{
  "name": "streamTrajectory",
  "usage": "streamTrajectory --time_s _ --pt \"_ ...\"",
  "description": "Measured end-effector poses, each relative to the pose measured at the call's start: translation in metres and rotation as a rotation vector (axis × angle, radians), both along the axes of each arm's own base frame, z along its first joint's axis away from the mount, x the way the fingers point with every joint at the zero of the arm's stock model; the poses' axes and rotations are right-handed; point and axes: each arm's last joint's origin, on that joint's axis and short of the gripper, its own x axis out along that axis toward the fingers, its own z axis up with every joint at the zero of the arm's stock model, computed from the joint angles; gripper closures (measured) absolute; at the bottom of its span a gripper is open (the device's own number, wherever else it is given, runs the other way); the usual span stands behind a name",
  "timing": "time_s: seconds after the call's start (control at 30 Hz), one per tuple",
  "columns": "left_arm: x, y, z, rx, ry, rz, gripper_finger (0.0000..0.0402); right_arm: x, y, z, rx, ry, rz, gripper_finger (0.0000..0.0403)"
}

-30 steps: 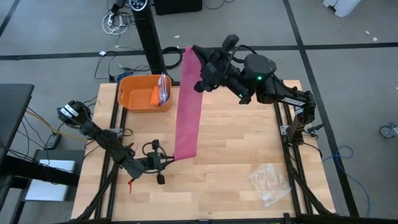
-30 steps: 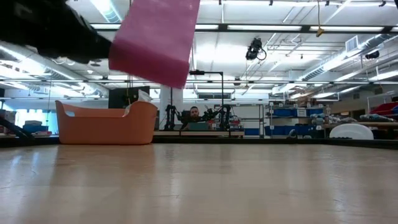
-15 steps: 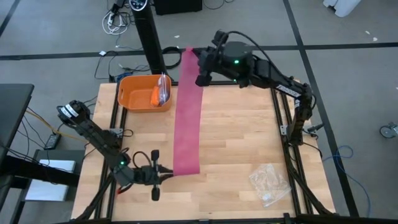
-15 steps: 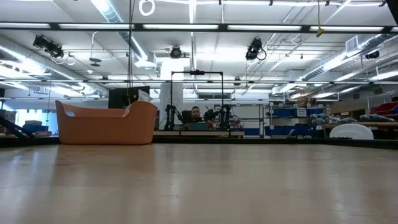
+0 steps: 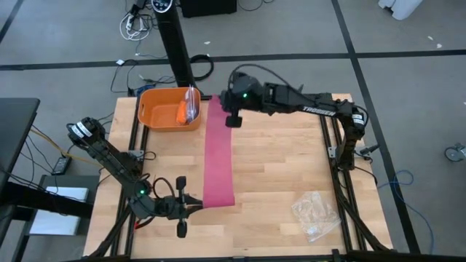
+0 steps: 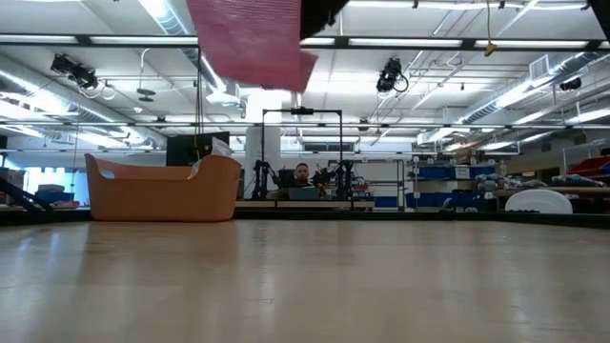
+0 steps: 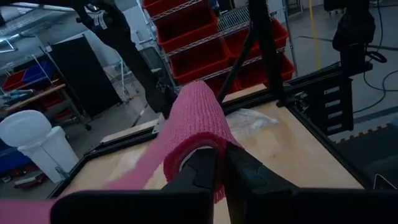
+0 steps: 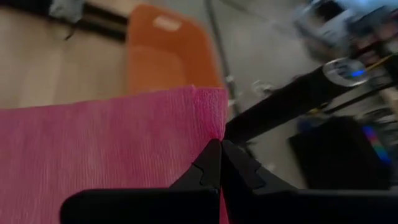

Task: Roll bandage
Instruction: Roll the pink bandage

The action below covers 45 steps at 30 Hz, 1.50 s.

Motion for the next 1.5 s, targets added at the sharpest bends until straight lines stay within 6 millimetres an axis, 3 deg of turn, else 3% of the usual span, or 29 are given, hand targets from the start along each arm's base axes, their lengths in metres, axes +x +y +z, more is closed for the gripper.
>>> streamTrajectory --time_s 0.23,0.47,0.63,0.7,0.87,0.97,1.07,1.2,1.37,1.5 --pt "0.0 0.0 0.005 -0.032 -0.04 0.002 0.0383 0.005 0.003 -0.055 0.143 0.068 -0.007 0.0391" --pt "0.0 0.001 0.009 -0.046 -0.068 0.026 0.0383 0.005 0.013 -0.088 0.162 0.138 0.005 0.0327" --pt "0.0 0.002 0.009 -0.055 -0.07 0.046 0.0383 0.001 0.023 -0.084 0.175 0.154 0.016 0.0263" --pt "0.0 0.002 0.011 -0.063 -0.079 0.053 0.0383 -0.006 0.03 -0.073 0.18 0.134 0.021 0.0242" --pt "0.0 0.004 0.012 -0.075 -0.086 0.13 0.0383 -0.047 0.05 -0.037 0.234 0.134 0.012 0.0211" --pt "0.002 0.008 0.014 -0.094 -0.1 0.167 0.0383 -0.078 0.059 -0.036 0.271 0.117 0.019 0.0208" --pt "0.007 0.014 0.014 -0.088 -0.099 0.196 0.0383 -0.105 0.069 -0.06 0.33 0.038 0.103 0.0209" --pt "0.018 0.029 0.019 -0.102 -0.138 0.243 0.0383 -0.134 0.085 -0.117 0.345 -0.047 0.181 0.0208" --pt "0.026 0.044 0.033 -0.053 -0.236 0.234 0.0383 -0.154 0.106 -0.18 0.371 -0.169 0.267 0.0214" --pt "0.023 0.057 0.048 -0.016 -0.291 0.28 0.0383 -0.161 0.113 -0.206 0.388 -0.245 0.261 0.022"
